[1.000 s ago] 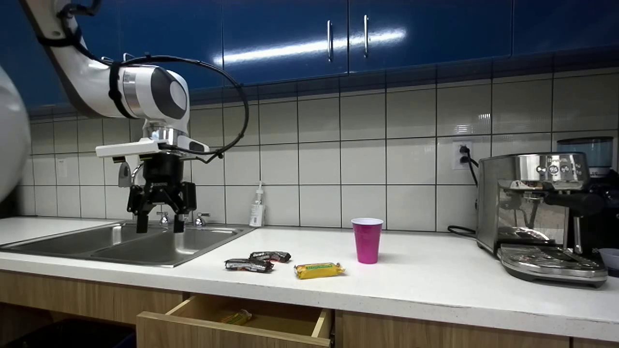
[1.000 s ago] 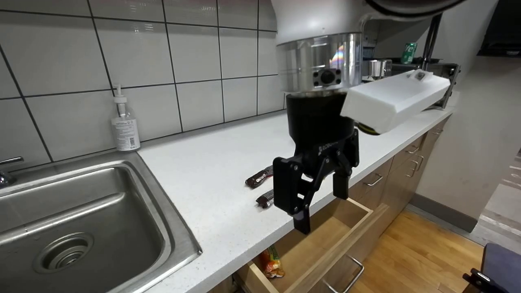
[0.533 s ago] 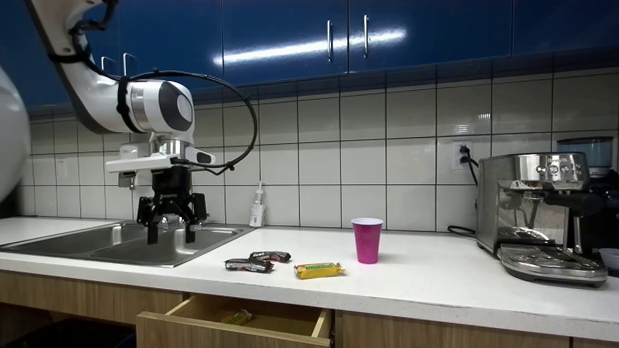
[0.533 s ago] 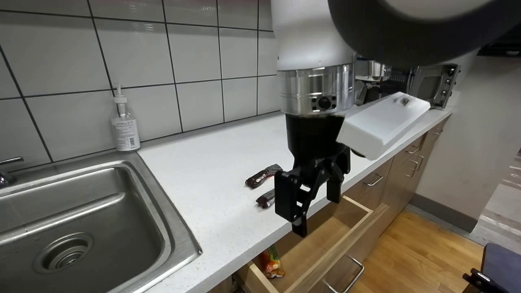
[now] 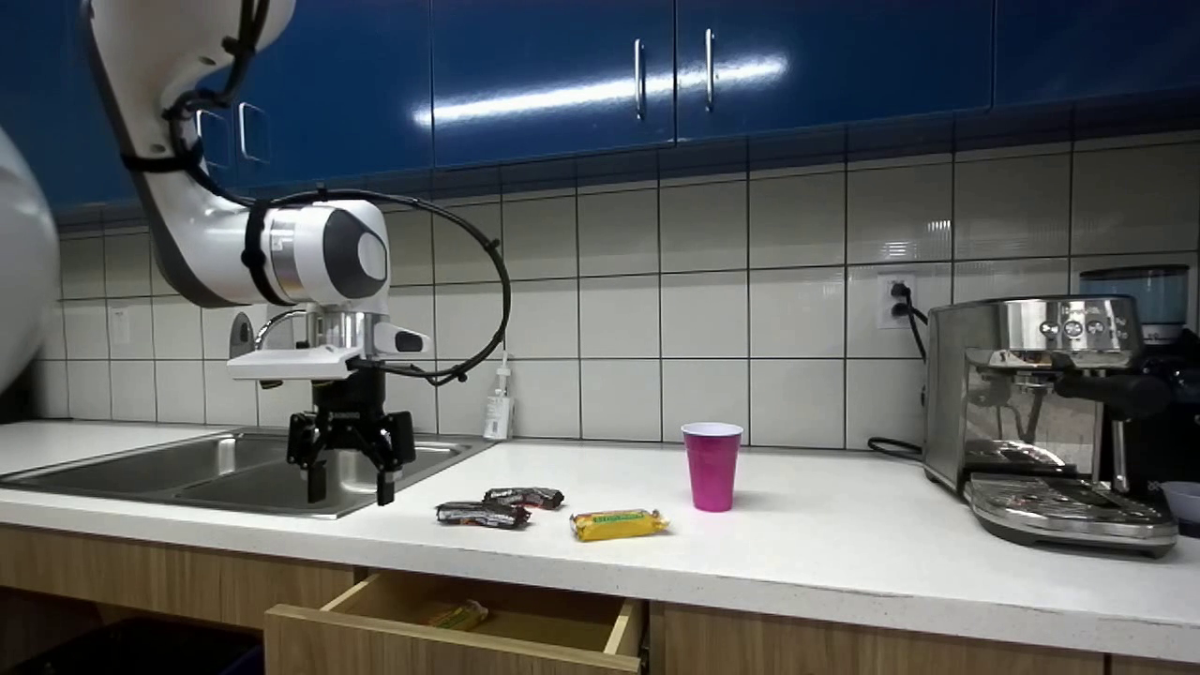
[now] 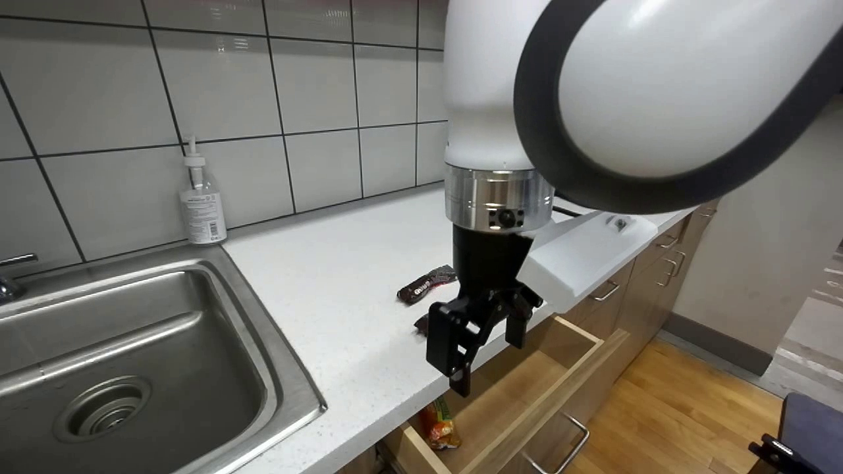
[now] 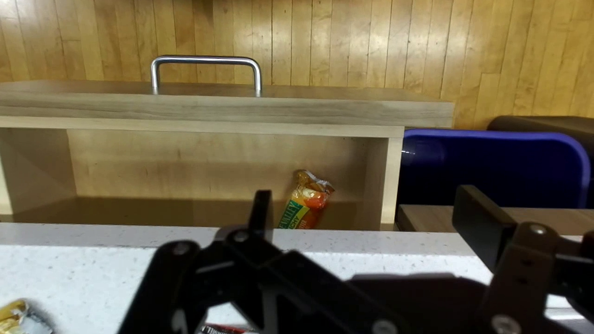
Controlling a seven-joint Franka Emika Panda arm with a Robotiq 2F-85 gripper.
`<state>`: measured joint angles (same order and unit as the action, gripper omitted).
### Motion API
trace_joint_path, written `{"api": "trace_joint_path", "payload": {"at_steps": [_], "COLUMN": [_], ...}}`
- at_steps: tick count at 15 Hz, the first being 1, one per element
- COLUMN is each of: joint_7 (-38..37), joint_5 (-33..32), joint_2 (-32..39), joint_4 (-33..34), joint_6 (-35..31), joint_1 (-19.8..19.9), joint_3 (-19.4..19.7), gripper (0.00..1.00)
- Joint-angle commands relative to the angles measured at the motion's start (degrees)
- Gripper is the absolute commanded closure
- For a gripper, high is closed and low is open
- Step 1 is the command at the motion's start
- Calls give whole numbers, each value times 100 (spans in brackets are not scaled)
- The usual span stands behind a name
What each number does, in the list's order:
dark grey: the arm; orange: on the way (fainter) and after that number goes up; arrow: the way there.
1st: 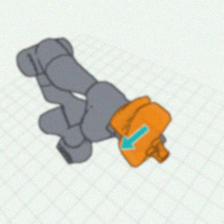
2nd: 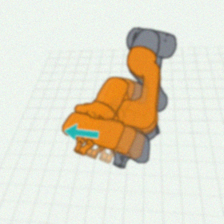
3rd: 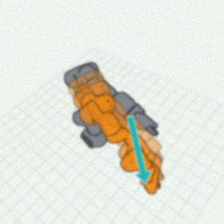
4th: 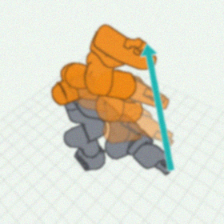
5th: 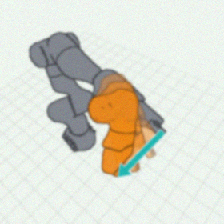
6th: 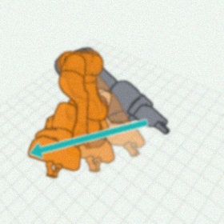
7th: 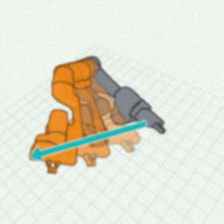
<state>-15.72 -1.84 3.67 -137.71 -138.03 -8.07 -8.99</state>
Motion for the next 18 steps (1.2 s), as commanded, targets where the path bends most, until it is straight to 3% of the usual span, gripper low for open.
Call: {"api": "trace_joint_path", "payload": {"at_steps": [1,18], "joint_7": [-124,-50], "joint_5": [-1,-69], "joint_2": [188,1344], "joint_4": [-49,145], "joint_6": [-384,-1299], "joint_1": [-10,-74], "joint_3": [105,535], "gripper": [0,0]}}
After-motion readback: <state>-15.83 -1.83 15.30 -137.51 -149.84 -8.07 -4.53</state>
